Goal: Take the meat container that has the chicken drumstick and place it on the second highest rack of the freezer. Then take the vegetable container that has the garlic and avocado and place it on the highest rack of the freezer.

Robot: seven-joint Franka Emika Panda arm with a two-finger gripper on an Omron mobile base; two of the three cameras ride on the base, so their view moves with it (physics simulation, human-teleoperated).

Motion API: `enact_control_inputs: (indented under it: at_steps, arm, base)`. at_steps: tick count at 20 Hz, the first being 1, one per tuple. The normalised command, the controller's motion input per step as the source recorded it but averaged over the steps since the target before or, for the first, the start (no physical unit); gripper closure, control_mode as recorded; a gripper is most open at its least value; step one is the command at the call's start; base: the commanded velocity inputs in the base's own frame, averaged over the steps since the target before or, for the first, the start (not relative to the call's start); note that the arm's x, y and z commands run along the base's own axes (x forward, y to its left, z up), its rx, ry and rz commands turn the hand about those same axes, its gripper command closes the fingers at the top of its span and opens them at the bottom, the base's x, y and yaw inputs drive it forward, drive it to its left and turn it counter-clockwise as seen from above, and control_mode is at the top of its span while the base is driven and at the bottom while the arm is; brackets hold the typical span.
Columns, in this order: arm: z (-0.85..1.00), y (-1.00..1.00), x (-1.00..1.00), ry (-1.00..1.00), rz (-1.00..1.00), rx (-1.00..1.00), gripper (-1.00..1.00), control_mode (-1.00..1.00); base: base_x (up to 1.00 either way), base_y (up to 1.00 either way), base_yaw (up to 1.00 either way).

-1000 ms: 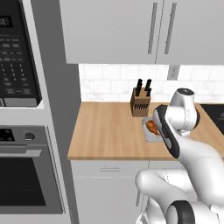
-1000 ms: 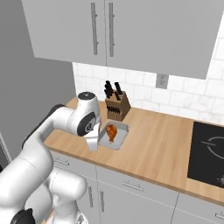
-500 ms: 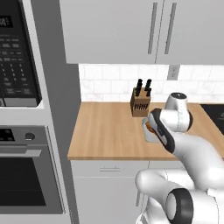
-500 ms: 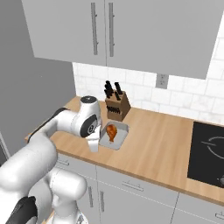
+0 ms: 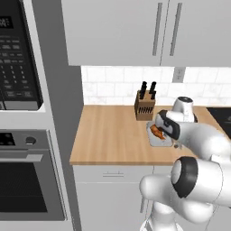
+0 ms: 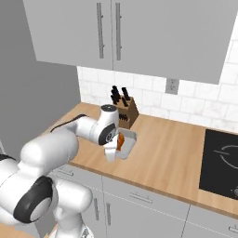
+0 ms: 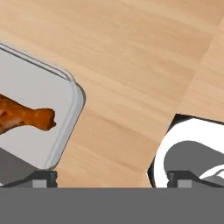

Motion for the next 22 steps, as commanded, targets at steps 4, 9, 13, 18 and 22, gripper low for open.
enact_control_inputs:
  at_steps: [4, 9, 13, 18, 22]
  arm:
    - [-0.31, 0.00, 0.40, 0.06, 0.00, 0.00, -1.00, -1.00]
    - [-0.39, 0.00, 0.29, 0.01, 0.00, 0.00, -1.00, -1.00]
    - [-0.43, 0.00, 0.28, 0.00, 0.00, 0.00, -1.00, -1.00]
    - [-0.27, 0.00, 0.25, 0.00, 0.00, 0.00, -1.00, -1.00]
    - [-0.27, 0.00, 0.20, 0.00, 0.00, 0.00, 1.00, -1.00]
  base:
    - [0.00, 0.00, 0.00]
    - [0.00, 0.00, 0.00]
    - [0.00, 0.00, 0.00]
    - [0.00, 0.00, 0.00]
    - [0.00, 0.00, 0.00]
